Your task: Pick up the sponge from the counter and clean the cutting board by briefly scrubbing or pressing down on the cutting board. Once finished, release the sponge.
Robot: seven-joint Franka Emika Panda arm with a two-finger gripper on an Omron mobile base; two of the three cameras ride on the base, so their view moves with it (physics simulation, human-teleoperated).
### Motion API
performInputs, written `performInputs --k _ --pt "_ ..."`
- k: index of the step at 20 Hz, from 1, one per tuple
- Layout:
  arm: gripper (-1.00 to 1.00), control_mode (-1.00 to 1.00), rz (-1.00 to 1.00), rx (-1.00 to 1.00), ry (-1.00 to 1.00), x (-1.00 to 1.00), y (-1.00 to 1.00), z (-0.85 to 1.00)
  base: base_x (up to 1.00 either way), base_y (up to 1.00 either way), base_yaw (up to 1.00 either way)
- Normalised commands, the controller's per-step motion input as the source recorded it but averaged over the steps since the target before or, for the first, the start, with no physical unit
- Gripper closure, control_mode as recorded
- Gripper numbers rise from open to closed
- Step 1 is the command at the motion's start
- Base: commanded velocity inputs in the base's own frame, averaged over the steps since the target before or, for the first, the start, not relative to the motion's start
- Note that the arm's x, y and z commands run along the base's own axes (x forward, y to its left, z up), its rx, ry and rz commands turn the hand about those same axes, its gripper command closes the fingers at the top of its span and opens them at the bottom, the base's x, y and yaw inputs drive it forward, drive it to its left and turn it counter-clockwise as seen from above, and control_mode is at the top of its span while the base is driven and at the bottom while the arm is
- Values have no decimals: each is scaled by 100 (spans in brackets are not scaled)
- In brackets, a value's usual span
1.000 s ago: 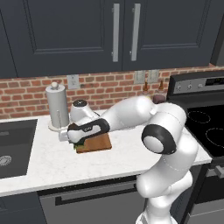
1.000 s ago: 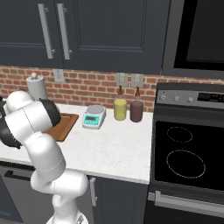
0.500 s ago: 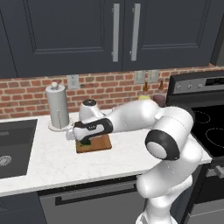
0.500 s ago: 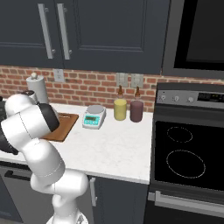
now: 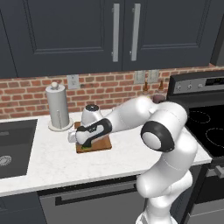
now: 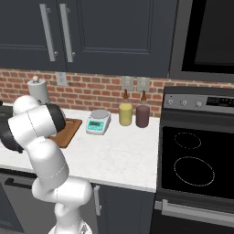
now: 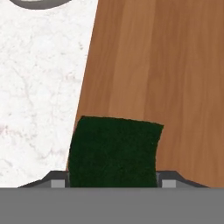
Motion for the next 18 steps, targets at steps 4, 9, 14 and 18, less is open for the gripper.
performInputs --k 4,9,14,18 --pt "100 -100 -2 0 0 13 0 0 0 0 0" --pt "100 -100 -4 0 -1 15 0 0 0 0 0" --pt "100 -100 -3 0 -4 16 0 0 0 0 0" --pt "100 -100 -2 -1 -7 25 0 -1 0 0 0"
